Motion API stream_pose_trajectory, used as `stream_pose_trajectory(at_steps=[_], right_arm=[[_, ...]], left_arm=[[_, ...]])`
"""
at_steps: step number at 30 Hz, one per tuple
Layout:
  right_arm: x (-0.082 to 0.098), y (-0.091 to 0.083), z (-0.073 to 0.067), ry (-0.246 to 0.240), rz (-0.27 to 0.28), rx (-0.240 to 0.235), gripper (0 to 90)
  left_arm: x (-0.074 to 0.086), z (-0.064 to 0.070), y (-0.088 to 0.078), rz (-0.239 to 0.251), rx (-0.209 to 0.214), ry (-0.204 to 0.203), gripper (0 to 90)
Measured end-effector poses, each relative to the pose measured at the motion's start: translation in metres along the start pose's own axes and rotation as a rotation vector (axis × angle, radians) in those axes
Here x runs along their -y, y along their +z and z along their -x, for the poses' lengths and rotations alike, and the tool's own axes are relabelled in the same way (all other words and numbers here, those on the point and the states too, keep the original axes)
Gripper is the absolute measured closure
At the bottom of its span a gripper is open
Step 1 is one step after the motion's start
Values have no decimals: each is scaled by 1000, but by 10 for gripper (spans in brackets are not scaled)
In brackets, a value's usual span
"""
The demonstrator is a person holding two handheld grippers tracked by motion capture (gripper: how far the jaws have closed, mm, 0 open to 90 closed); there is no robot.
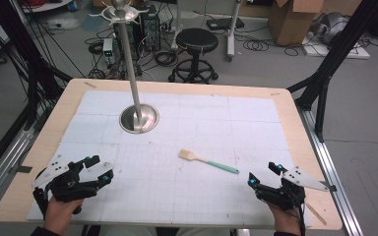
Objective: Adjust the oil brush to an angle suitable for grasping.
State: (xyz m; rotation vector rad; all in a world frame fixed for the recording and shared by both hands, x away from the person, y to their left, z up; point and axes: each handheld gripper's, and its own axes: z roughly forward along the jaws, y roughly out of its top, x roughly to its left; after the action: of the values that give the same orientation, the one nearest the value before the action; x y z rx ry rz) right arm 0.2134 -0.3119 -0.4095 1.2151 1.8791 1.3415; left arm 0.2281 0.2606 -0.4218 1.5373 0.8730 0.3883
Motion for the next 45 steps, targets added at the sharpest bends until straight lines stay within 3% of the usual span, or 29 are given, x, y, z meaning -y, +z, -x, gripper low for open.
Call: stream_pose_trajectory(at_steps=[11, 15, 18, 22, 26, 28, 29, 30, 32, 33, 36, 40, 41, 45], right_arm=[[-1, 5, 0, 4, -5, -3, 174], [-4, 15, -2, 15, -21, -44, 277], [-10, 28, -10, -8, -44, -53, 329], [-19, 59, -28, -46, -102, -64, 414], [-25, 95, -43, -66, -187, -77, 651], [-27, 115, -50, -72, -228, -111, 797], [-27, 115, -50, -72, -228, -111, 797], [-26, 136, -60, -104, -304, -116, 880], [-26, 141, -62, -124, -322, -113, 889], [-29, 153, -68, -139, -338, -105, 890], [-36, 163, -75, -127, -324, -106, 890], [-40, 174, -79, -129, -347, -98, 890], [-39, 184, -82, -130, -388, -88, 890], [-35, 192, -85, -131, -419, -72, 890]], left_arm=[[1, -1, 1, -3, -8, -7, 182], [2, -1, 2, -9, -8, -12, 183], [2, 0, 2, -9, -6, -9, 184], [2, 1, 0, -19, -3, 1, 188], [2, -2, -1, -15, -5, -9, 190], [2, -3, -1, -20, -7, -8, 191], [2, -3, -1, -20, -7, -8, 191], [2, -2, -1, -19, -5, -9, 191], [2, -2, -1, -20, -1, -7, 192], [2, -2, -1, -22, 1, -8, 192], [2, -1, 0, -27, 5, -4, 192], [2, -1, 2, -36, 12, 0, 193], [2, -1, 3, -38, 13, 2, 193], [2, -1, 2, -36, 15, 0, 194]])
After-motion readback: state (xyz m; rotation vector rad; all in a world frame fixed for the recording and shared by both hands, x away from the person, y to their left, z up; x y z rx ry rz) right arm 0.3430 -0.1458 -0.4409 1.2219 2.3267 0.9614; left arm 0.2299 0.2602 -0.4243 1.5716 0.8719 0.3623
